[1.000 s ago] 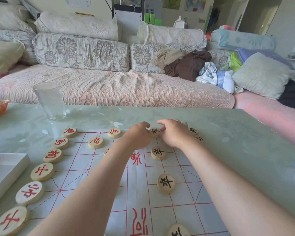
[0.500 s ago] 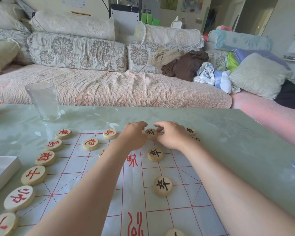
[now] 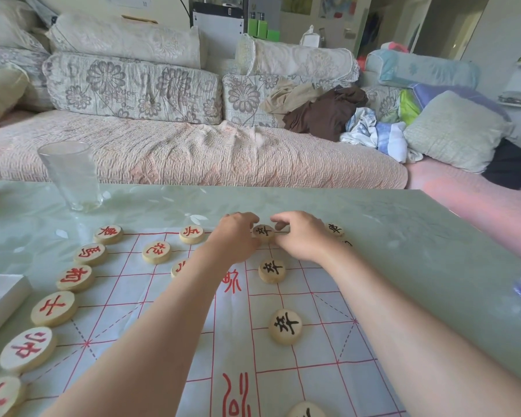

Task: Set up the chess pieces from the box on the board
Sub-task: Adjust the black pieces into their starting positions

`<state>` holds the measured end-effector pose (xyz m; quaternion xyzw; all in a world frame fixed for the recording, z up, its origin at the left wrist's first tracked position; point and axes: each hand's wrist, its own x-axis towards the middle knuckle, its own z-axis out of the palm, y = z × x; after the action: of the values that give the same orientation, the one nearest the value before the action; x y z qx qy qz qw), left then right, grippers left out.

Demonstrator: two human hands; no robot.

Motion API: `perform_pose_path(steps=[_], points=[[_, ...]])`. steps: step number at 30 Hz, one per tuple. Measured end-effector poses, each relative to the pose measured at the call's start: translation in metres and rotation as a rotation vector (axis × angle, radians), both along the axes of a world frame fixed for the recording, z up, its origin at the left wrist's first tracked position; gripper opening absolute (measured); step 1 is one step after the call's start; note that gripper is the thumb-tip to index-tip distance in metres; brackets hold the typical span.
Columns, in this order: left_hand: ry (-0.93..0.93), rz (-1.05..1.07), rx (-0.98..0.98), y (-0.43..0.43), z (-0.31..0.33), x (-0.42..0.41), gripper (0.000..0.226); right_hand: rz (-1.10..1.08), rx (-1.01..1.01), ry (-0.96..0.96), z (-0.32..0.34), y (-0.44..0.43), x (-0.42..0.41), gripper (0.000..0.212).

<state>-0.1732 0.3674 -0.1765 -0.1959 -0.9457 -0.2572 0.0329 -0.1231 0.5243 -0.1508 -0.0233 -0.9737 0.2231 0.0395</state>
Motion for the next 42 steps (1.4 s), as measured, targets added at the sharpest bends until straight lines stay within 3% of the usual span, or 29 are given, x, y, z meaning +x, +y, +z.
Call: perform_pose_path(steps=[6, 12, 17, 22, 27, 34, 38, 42], points=[[0.053, -0.003, 0.079, 0.004, 0.013, 0.008, 0.042, -0.051, -0.114, 0.065, 0.017, 0.044, 0.006, 0.042], [0.072, -0.116, 0.056, 0.034, 0.012, 0.025, 0.037, 0.028, -0.017, -0.097, 0.014, 0.057, 0.023, 0.049], [0.104, -0.157, 0.006, 0.045, 0.009, 0.031, 0.033, 0.110, 0.101, -0.053, 0.003, 0.049, 0.025, 0.027], [0.042, -0.139, 0.005, 0.045, 0.012, 0.030, 0.027, 0.073, 0.173, -0.044, 0.006, 0.042, 0.023, 0.038], [0.005, -0.139, -0.063, 0.037, 0.016, 0.028, 0.029, 0.098, 0.139, -0.051, 0.005, 0.039, 0.023, 0.034], [-0.015, -0.173, -0.113, 0.040, 0.017, 0.033, 0.033, 0.080, 0.092, -0.075, 0.007, 0.040, 0.024, 0.052], [-0.054, -0.115, 0.017, 0.037, 0.019, 0.032, 0.037, 0.033, -0.026, -0.084, 0.011, 0.050, 0.022, 0.048], [-0.011, -0.108, 0.097, 0.037, 0.031, 0.035, 0.037, -0.077, -0.139, 0.035, 0.024, 0.083, 0.019, 0.042]])
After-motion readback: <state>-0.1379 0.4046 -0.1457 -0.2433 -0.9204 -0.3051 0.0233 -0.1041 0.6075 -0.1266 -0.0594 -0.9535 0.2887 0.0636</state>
